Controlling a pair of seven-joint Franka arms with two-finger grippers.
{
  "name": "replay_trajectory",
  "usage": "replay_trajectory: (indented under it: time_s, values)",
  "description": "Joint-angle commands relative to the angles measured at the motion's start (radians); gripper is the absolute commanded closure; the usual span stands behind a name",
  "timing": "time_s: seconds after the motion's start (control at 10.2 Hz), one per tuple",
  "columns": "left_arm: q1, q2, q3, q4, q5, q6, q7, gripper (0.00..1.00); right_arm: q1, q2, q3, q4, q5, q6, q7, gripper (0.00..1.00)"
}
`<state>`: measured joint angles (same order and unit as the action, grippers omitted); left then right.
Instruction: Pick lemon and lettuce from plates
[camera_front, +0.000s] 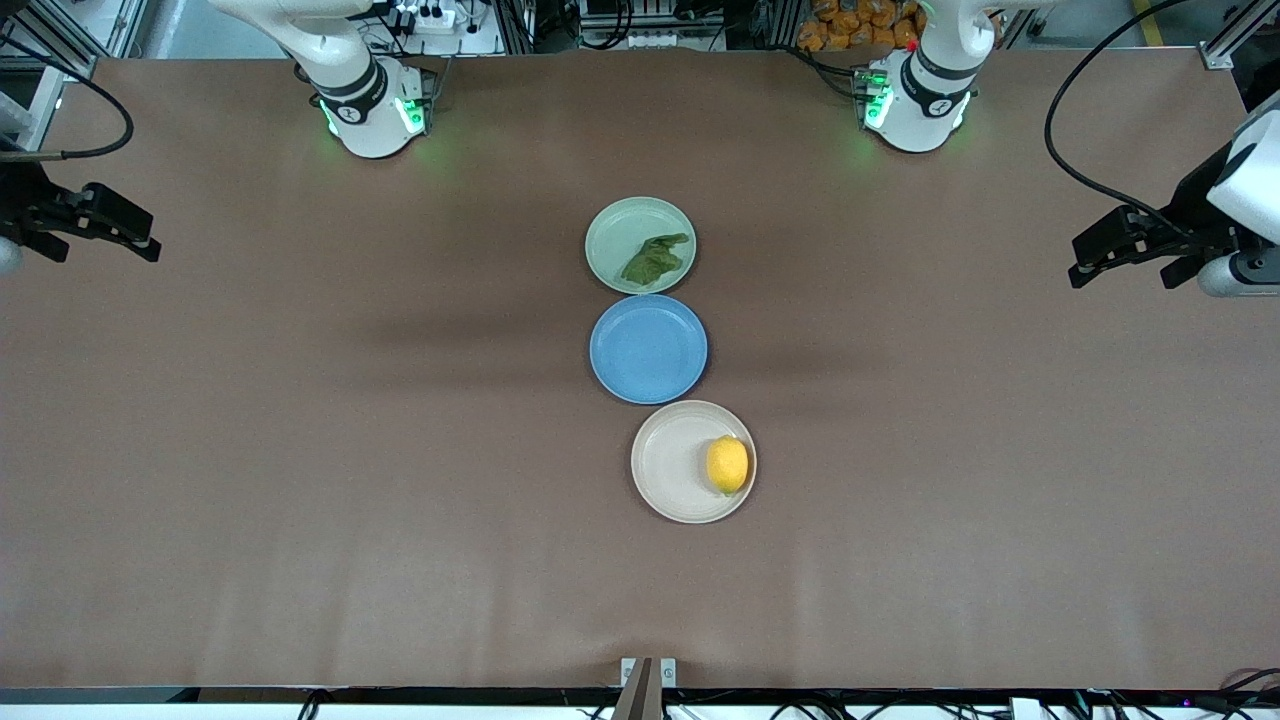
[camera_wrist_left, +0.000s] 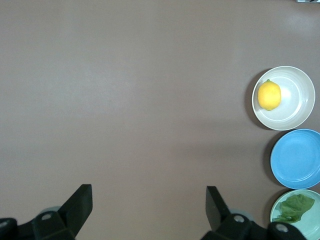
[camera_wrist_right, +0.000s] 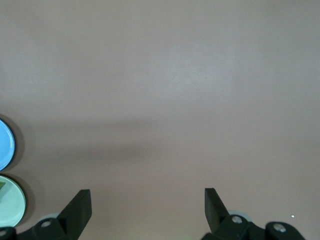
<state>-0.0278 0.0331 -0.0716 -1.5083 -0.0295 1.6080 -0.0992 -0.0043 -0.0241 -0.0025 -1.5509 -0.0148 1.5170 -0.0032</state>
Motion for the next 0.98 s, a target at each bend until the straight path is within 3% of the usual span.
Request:
replay_trajectory:
  time_s: [0.0,0.88]
  values:
    - [-0.001,-0.002,0.0,-0.001,0.014,0.009,0.012,0.0,-0.002,0.003,0.001,0.012,-0.01,-0.014,0.003,0.0]
    - [-0.001,0.007,0.001,-0.003,0.016,0.015,0.012,0.0,-0.002,0.003,0.002,0.008,-0.01,-0.021,0.005,0.0]
